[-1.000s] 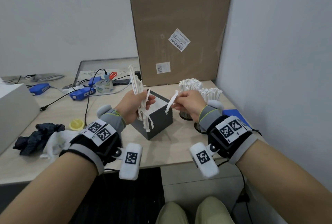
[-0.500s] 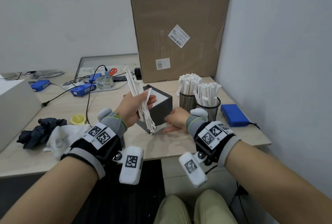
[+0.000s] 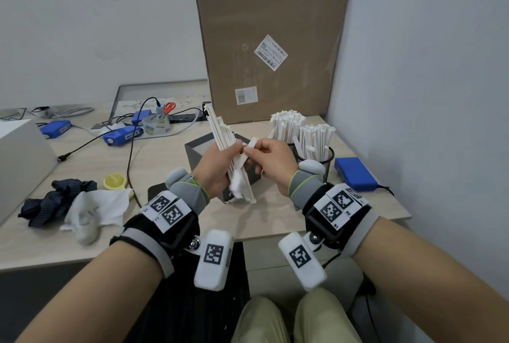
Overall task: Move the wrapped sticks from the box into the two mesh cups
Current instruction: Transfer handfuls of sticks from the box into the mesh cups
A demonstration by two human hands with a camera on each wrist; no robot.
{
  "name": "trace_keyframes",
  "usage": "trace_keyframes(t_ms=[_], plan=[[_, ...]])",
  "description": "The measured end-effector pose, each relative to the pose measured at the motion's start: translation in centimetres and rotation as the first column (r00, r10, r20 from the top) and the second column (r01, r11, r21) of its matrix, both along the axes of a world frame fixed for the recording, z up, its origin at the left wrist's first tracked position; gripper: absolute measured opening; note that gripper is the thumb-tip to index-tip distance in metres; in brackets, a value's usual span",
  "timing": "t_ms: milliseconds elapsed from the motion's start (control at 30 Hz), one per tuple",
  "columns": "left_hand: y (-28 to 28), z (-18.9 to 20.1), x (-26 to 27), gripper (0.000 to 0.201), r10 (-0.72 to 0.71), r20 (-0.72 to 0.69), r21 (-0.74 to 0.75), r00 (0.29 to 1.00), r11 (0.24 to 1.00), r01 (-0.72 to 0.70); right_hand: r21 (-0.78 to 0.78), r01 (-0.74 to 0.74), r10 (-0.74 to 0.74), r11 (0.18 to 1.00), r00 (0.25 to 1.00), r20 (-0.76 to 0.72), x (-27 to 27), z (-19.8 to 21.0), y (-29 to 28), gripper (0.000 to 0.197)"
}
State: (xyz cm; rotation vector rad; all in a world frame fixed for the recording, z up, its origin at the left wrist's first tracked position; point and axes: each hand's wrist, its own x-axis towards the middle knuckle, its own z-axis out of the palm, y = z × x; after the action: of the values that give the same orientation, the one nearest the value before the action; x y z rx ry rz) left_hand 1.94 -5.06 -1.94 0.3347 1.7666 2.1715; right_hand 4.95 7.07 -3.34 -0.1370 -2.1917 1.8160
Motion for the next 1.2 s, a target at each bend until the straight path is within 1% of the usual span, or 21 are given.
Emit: trace_keyframes(t_ms=[67,167,267,367,400,467,600,667,733,767,800,833,867,900,933,1000,1033,1067,1100,1167,1200], plan=[[-0.3,0.1,-0.3,0.022,0.052,0.007,-0.002,0.999,0.999,-0.052,-0.074,0.045,-0.046,0.996,0.999,-0.001,0.0,0.0,0.7,0.018],[-0.9,0.3,-1.3,0.019,0.17,0.037,0.08,0.985,0.982,-0.173,-0.132,0.142,-0.145,0.981,0.989,-0.014,-0.2,0.3,2.6,0.024],[-1.8,0.9,-2.3,0.013,0.297,0.002,0.067,0.955,0.953,-0.297,-0.076,0.187,-0.188,0.979,0.982,-0.005,-0.2,0.5,4.0,0.028],[-2.7,0.9,-3.3,0.006,0.376,0.022,0.11,0.926,0.92,-0.376,0.01,0.17,-0.17,0.985,0.983,0.071,0.0,-0.1,4.1,0.027],[-2.9,0.8,-3.5,0.003,0.385,0.025,0.116,0.922,0.915,-0.386,0.021,0.15,-0.152,0.988,0.983,0.107,0.0,-0.6,3.9,0.028],[-2.9,0.5,-3.5,0.007,0.379,0.025,0.115,0.925,0.918,-0.379,-0.012,0.104,-0.1,0.995,0.979,0.177,-0.2,-1.7,3.2,0.027],[-2.4,-0.1,-2.7,0.017,0.29,0.044,0.146,0.956,0.945,-0.293,-0.121,0.048,-0.017,0.991,0.969,0.246,-0.6,-3.6,1.6,0.027],[-2.0,-0.1,-2.4,0.016,0.268,0.059,0.162,0.962,0.948,-0.274,-0.134,0.033,0.008,0.99,0.957,0.291,-0.9,-4.1,1.2,0.021],[-1.7,0.0,-2.3,0.016,0.265,0.066,0.182,0.962,0.945,-0.272,-0.13,0.039,0.008,0.991,0.94,0.341,-1.2,-4.3,0.9,0.01],[-1.6,0.0,-2.2,0.019,0.269,0.066,0.197,0.961,0.941,-0.277,-0.124,0.051,-0.005,0.991,0.938,0.348,-1.2,-4.1,0.8,0.011],[-1.4,0.1,-2.2,0.023,0.274,0.062,0.216,0.96,0.935,-0.281,-0.123,0.073,-0.028,0.99,0.941,0.336,-1.2,-3.9,0.7,0.018],[-1.3,0.2,-2.1,0.026,0.277,0.056,0.24,0.959,0.929,-0.282,-0.144,0.097,-0.048,0.985,0.95,0.309,-1.1,-3.5,0.7,0.024],[-1.2,0.5,-2.1,0.029,0.278,0.054,0.272,0.959,0.92,-0.281,-0.202,0.108,-0.047,0.973,0.958,0.283,-0.8,-3.1,0.7,0.03],[-1.0,0.9,-2.0,0.03,0.277,0.056,0.311,0.959,0.908,-0.28,-0.313,0.09,-0.004,0.946,0.964,0.267,-0.4,-2.6,0.6,0.037],[-0.7,1.4,-2.0,0.03,0.279,0.06,0.351,0.958,0.893,-0.282,-0.464,0.051,0.077,0.884,0.965,0.252,0.1,-2.0,0.6,0.045],[0.0,2.6,-1.7,0.029,0.298,0.056,0.422,0.953,0.858,-0.293,-0.749,-0.012,0.242,0.663,0.95,0.198,0.9,-0.7,0.8,0.062],[0.5,3.2,-1.6,0.029,0.303,0.052,0.454,0.951,0.842,-0.293,-0.821,-0.014,0.284,0.571,0.942,0.181,1.0,-0.3,0.9,0.069],[1.1,3.7,-1.4,0.028,0.298,0.049,0.481,0.953,0.83,-0.284,-0.864,-0.013,0.306,0.503,0.938,0.164,1.0,0.0,1.0,0.074],[1.8,4.0,-1.1,0.028,0.292,0.045,0.494,0.955,0.825,-0.275,-0.89,-0.015,0.316,0.455,0.938,0.145,0.9,0.1,1.2,0.079],[3.4,4.0,-0.4,0.027,0.283,0.016,0.477,0.959,0.841,-0.256,-0.934,-0.08,0.354,0.348,0.934,0.052,0.9,0.4,1.3,0.086],[4.1,3.7,0.0,0.028,0.269,-0.002,0.449,0.963,0.861,-0.239,-0.951,-0.132,0.378,0.28,0.926,-0.017,1.0,0.5,1.3,0.089]])
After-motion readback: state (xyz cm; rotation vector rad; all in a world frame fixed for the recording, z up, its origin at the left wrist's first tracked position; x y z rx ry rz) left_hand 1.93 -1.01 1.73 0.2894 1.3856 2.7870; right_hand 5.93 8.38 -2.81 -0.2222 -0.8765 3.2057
